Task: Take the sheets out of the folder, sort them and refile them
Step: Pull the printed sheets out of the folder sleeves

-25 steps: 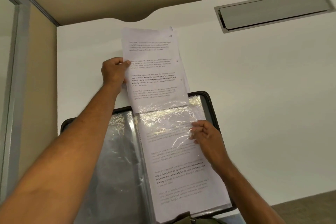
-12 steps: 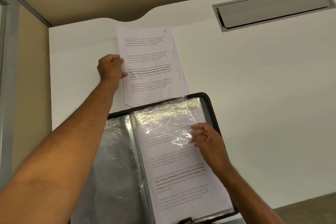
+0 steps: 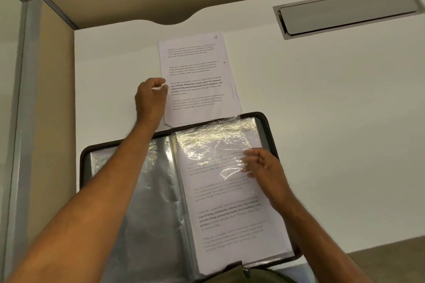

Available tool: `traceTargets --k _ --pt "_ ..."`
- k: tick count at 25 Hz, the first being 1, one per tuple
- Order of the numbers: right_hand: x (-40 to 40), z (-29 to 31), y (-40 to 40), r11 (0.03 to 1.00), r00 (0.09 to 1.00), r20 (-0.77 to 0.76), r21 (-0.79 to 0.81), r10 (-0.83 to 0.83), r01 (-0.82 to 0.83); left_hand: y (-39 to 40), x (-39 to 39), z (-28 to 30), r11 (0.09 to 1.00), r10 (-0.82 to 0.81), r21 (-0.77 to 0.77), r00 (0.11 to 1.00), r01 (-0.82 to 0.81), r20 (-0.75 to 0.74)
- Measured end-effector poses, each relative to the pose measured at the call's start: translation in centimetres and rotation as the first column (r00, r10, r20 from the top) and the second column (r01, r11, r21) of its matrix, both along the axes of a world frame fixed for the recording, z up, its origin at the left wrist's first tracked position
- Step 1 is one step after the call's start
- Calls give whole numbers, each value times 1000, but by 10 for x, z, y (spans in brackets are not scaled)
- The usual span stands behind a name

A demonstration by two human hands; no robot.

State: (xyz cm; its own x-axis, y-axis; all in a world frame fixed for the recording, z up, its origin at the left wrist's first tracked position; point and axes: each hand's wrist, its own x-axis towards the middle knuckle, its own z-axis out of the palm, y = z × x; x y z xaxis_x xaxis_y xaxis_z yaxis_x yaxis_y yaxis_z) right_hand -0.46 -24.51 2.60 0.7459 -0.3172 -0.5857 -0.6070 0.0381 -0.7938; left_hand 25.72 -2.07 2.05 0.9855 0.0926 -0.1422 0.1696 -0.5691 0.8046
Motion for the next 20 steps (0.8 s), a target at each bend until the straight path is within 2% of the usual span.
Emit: traceTargets --k 4,7,9,12,15,18,20 --pt "-1 16 -5 996 997 -38 59 63 -61 14 -100 5 979 -179 112 981 169 80" --pt "-4 33 -3 981 982 -80 103 173 -165 30 -168 -3 915 -316 270 948 299 22" --pt "-6 46 3 956 953 -123 134 278 -262 42 -200 -4 894 -352 291 936 340 -13" --pt "-7 67 18 911 901 -145 125 410 -394 51 -233 2 917 -336 194 937 349 -95" --pt "-6 85 38 855 855 -61 105 516 -508 58 -251 9 948 -303 24 925 317 -229" --pt "-5 97 62 794 811 51 173 583 -583 67 -259 25 967 -174 -237 914 89 -367" --pt "-2 100 82 745 776 116 222 620 -629 76 -261 40 916 -113 -390 876 -91 -469"
